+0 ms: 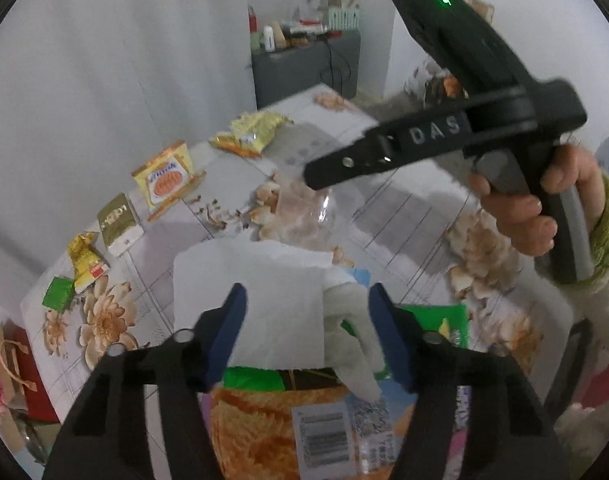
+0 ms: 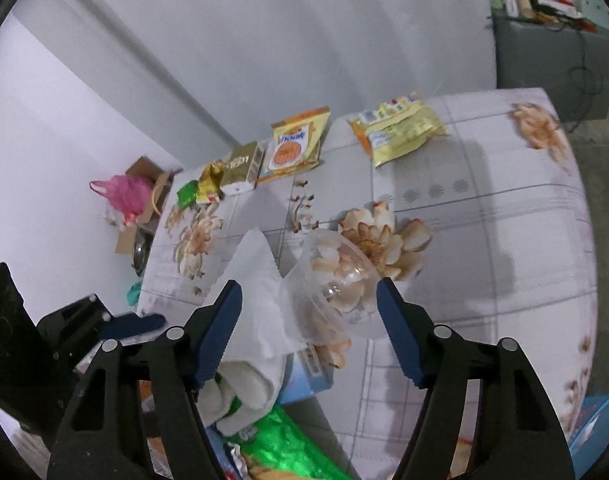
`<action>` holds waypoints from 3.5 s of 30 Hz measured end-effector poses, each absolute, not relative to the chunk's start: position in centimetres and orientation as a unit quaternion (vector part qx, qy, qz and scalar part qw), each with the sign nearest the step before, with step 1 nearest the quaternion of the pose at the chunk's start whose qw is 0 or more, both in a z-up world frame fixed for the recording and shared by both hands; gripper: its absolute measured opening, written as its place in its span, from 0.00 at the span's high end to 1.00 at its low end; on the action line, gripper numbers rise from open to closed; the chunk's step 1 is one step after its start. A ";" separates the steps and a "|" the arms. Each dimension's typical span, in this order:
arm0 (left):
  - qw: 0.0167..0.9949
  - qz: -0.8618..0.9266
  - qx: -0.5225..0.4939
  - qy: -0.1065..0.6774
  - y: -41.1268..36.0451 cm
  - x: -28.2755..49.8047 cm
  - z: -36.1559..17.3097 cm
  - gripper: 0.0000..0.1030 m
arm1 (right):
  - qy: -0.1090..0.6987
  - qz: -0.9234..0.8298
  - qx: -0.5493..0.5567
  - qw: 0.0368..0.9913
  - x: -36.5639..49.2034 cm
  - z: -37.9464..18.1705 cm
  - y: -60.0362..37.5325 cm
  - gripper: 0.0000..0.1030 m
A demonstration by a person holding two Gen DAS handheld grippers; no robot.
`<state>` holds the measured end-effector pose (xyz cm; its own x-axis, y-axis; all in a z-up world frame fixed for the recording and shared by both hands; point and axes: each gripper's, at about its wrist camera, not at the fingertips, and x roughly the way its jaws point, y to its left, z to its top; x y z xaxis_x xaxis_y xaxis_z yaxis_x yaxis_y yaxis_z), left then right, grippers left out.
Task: Collect trash
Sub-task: 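Grasp the white tissue with the left tool while the right tool grasps the clear plastic cup, then carry the tissue and clear cup over the wastebasket and open both tools, then move both open tools back over the table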
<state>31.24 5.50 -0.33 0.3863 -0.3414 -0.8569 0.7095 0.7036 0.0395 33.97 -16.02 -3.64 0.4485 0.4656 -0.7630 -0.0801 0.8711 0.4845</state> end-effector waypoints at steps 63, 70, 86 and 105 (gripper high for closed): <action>0.699 -0.539 0.092 0.460 -22.2 16.5 5.7 0.99 | 0.274 -0.105 0.470 0.833 -5.5 -3.2 -43.5 0.96; 0.631 -0.577 0.113 0.506 -34.1 11.7 -1.0 0.99 | 0.257 -0.188 0.541 0.778 -11.0 -9.9 -48.8 0.96; 0.588 -0.485 0.089 0.641 -44.6 14.7 -19.0 0.78 | 0.239 -0.250 0.642 0.685 -11.9 -21.7 -55.8 0.92; 0.640 -0.489 0.132 0.578 -42.2 13.9 -14.3 0.48 | 0.296 -0.265 0.666 0.632 -10.5 -28.1 -56.3 0.38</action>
<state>13.85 -42.16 -14.29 -0.1460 -0.4732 -0.8688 0.7792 0.4861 -0.3957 -10.54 -56.25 -28.12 0.6847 0.0590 -0.7264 0.7285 -0.0262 0.6846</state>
